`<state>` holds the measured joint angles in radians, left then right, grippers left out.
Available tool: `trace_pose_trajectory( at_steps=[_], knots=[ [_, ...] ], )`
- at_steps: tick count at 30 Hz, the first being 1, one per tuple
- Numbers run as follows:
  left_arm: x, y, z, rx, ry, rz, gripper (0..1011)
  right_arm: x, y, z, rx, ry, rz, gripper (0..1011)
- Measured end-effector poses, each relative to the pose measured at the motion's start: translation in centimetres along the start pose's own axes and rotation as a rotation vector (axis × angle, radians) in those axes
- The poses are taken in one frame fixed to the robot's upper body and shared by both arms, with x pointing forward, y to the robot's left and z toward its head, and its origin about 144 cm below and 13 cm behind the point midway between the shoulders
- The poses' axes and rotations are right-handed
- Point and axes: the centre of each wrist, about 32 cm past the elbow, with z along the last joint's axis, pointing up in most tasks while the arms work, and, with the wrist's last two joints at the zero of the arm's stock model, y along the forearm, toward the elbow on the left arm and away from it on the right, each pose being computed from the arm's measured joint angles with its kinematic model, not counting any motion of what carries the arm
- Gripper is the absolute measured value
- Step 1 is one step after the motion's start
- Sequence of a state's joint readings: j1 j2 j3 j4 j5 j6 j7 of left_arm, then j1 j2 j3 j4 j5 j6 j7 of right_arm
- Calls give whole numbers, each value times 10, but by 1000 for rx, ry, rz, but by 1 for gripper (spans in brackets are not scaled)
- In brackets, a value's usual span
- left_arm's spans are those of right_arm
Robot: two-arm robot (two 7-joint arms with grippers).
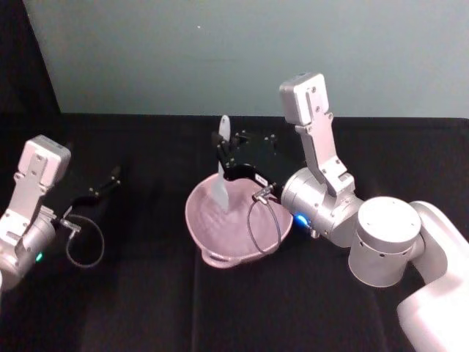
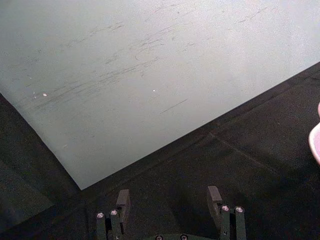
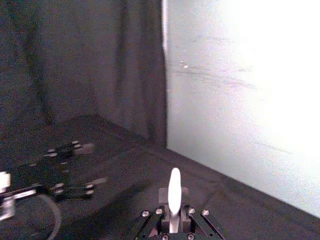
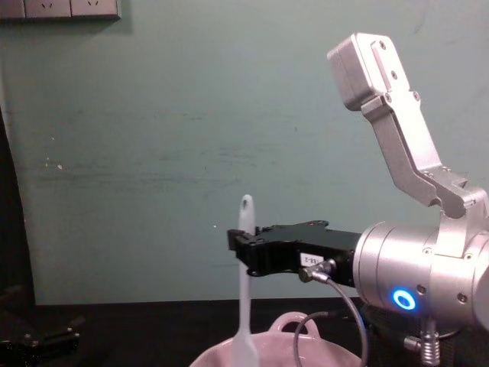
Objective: Use the one hand to pick up the spoon and stir the clear water in the bowl.
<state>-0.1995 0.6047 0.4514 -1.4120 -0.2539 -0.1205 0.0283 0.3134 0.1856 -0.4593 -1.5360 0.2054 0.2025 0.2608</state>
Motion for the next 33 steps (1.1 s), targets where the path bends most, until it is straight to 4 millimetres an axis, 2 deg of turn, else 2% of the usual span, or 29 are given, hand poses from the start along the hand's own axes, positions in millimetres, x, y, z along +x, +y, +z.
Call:
trace_pose_trajectory(
  at_steps=[8, 19, 28, 33],
  knots=[
    [0, 0, 0, 0, 0, 0, 1011, 14, 1, 0, 8, -31, -75, 119],
    [0, 0, 0, 0, 0, 0, 1011, 31, -29, 3, -51, -40, -88, 119],
    [0, 0, 0, 0, 0, 0, 1011, 23, -55, 10, -67, 25, 2, 119],
    [0, 0, 0, 0, 0, 0, 1011, 8, -65, 14, -52, 43, 72, 119]
  ],
)
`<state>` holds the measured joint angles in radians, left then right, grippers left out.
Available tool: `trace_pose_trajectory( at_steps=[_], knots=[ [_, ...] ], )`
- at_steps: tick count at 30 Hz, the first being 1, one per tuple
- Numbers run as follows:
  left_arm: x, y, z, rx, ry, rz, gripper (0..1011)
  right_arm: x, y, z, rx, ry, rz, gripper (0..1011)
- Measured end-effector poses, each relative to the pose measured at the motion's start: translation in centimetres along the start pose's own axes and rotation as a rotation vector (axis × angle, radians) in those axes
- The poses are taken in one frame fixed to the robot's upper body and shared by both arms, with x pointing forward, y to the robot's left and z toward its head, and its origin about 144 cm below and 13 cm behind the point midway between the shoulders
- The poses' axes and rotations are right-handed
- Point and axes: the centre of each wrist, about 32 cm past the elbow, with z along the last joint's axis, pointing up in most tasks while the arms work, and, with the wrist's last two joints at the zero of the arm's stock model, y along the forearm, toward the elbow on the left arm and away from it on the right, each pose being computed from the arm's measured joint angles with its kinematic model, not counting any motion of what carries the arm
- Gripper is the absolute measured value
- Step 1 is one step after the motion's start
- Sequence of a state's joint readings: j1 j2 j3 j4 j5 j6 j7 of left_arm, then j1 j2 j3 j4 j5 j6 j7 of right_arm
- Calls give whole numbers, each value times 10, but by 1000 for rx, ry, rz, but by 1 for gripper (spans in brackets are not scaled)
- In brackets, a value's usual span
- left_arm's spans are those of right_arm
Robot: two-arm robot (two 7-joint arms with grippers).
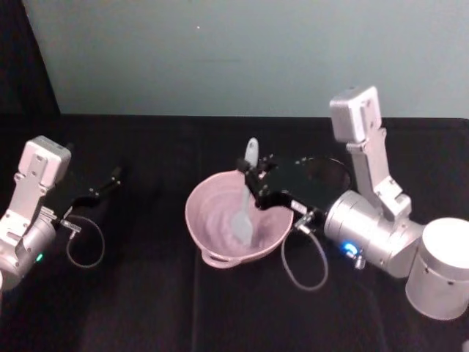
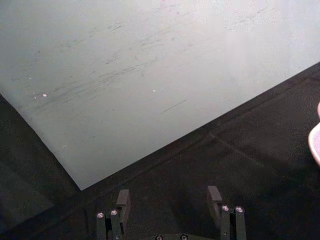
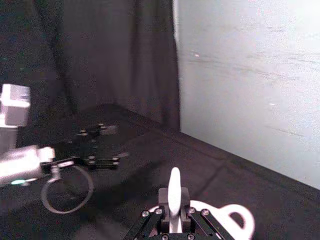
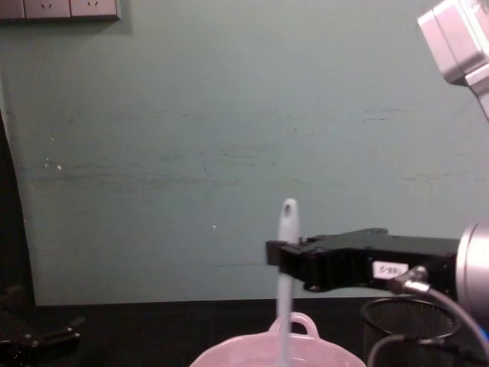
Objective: Use the one hand to pick up the spoon and stir the clear water in the bowl.
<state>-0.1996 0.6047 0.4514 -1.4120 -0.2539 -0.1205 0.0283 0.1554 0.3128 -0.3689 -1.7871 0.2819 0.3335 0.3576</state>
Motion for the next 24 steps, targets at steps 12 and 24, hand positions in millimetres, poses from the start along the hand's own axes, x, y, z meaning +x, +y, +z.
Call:
trace_pose_trajectory(
  at_steps=[12, 24],
  knots=[
    [0, 0, 0, 0, 0, 0, 1011, -20, 28, -12, 54, 8, 47, 120],
    [0, 0, 0, 0, 0, 0, 1011, -1, 61, -24, 111, -52, -121, 119]
  ],
)
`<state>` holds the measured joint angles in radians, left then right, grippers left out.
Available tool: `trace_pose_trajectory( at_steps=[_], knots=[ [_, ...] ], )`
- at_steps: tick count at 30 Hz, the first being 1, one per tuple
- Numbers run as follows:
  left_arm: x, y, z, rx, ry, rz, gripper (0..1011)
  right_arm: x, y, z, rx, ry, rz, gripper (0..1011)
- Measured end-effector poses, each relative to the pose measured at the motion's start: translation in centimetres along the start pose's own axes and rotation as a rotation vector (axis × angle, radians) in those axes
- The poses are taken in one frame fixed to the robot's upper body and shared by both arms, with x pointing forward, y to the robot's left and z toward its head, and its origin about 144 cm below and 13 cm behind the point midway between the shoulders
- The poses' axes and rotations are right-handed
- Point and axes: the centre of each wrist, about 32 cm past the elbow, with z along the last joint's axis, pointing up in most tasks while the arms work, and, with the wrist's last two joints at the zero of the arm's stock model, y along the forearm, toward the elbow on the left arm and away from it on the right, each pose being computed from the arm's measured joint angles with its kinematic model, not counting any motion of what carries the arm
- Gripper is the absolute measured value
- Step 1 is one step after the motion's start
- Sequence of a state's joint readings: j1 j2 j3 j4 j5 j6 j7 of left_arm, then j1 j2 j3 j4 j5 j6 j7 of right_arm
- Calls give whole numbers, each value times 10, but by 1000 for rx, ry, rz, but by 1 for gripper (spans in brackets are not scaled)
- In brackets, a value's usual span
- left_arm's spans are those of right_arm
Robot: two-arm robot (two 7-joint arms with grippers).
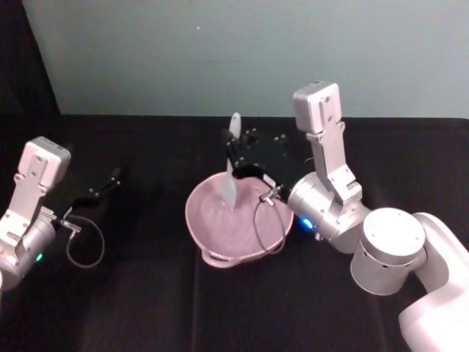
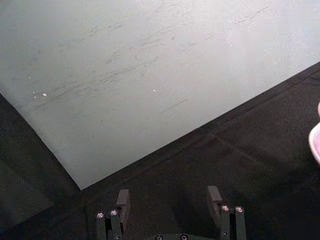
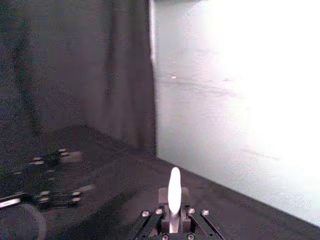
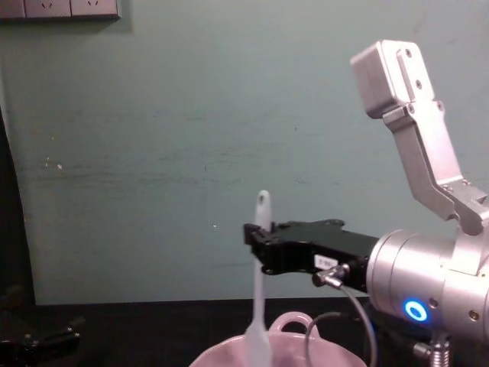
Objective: Use the one hand to pick up the spoon and stir the clear water in the bowl.
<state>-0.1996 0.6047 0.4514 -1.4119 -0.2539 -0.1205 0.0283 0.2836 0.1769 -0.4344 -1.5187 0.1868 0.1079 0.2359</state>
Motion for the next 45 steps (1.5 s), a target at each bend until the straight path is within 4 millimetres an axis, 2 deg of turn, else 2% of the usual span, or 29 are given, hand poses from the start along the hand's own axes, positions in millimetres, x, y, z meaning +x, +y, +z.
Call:
trace_pose_trajectory(
  at_steps=[7, 15, 19, 24, 36, 45],
  knots=[
    [0, 0, 0, 0, 0, 0, 1011, 12, -3, -2, -6, -56, -70, 119],
    [0, 0, 0, 0, 0, 0, 1011, 25, -25, 4, -48, -80, -75, 119],
    [0, 0, 0, 0, 0, 0, 1011, 22, -37, 9, -60, -66, -37, 119],
    [0, 0, 0, 0, 0, 0, 1011, 8, -47, 10, -73, -31, 25, 119],
    [0, 0, 0, 0, 0, 0, 1011, -16, -34, 8, -72, 24, 90, 119],
    [0, 0, 0, 0, 0, 0, 1011, -16, -11, -1, -24, 28, 55, 119]
  ],
)
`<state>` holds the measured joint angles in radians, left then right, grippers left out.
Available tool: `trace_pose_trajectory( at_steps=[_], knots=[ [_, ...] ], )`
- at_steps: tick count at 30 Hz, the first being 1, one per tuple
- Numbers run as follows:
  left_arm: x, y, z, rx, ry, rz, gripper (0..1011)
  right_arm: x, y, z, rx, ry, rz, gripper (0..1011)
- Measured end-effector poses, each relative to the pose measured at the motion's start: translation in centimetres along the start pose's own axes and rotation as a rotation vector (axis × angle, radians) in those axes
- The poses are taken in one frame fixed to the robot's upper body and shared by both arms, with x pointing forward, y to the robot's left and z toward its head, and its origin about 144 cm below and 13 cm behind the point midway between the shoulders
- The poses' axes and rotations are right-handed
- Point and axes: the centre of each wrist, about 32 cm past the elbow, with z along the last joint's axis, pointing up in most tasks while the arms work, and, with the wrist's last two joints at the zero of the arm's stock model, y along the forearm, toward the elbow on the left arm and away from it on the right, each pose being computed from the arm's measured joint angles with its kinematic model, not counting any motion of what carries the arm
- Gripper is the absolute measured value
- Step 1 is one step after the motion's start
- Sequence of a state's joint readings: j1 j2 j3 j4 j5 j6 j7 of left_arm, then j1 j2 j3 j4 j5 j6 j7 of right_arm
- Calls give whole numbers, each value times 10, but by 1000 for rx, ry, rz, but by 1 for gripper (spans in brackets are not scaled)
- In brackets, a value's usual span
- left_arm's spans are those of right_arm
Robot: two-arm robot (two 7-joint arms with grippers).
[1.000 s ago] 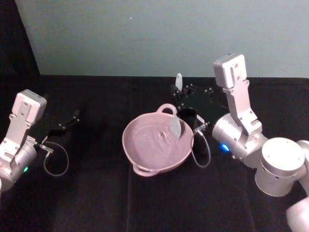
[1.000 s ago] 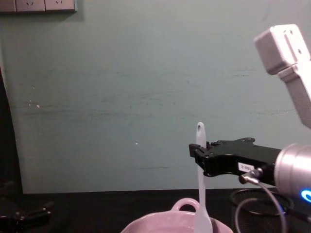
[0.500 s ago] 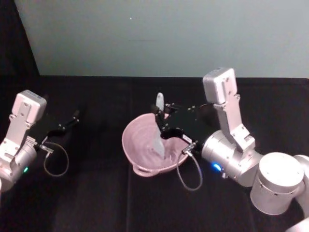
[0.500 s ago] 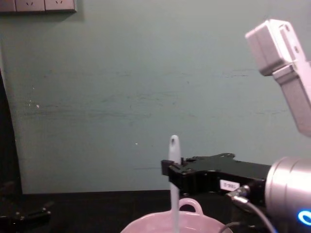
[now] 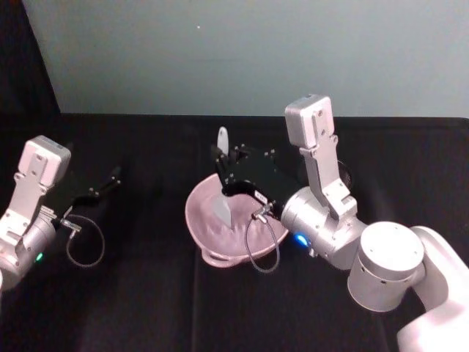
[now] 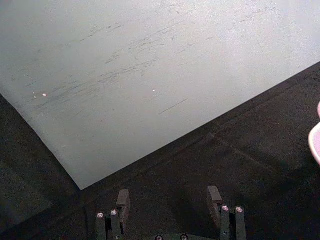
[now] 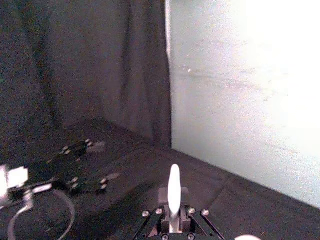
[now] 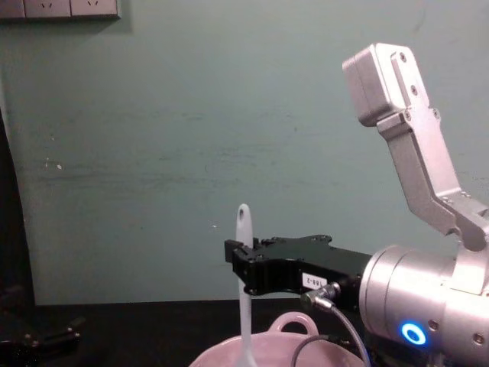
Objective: Use the one hand to pick up the spoon and stir the clear water in the bowl.
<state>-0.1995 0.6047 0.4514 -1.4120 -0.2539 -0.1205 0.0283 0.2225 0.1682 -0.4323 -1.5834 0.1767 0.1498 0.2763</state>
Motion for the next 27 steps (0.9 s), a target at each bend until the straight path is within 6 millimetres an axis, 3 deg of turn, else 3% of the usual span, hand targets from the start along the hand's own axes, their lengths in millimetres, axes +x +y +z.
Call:
trace_pose_trajectory(
  at_steps=[12, 19, 27],
  knots=[
    [0, 0, 0, 0, 0, 0, 1011, 16, 10, -11, 48, -38, -117, 119],
    [0, 0, 0, 0, 0, 0, 1011, 23, -1, -8, 42, -43, -151, 119],
    [0, 0, 0, 0, 0, 0, 1011, 27, -19, 13, 53, 23, -142, 119]
  ],
)
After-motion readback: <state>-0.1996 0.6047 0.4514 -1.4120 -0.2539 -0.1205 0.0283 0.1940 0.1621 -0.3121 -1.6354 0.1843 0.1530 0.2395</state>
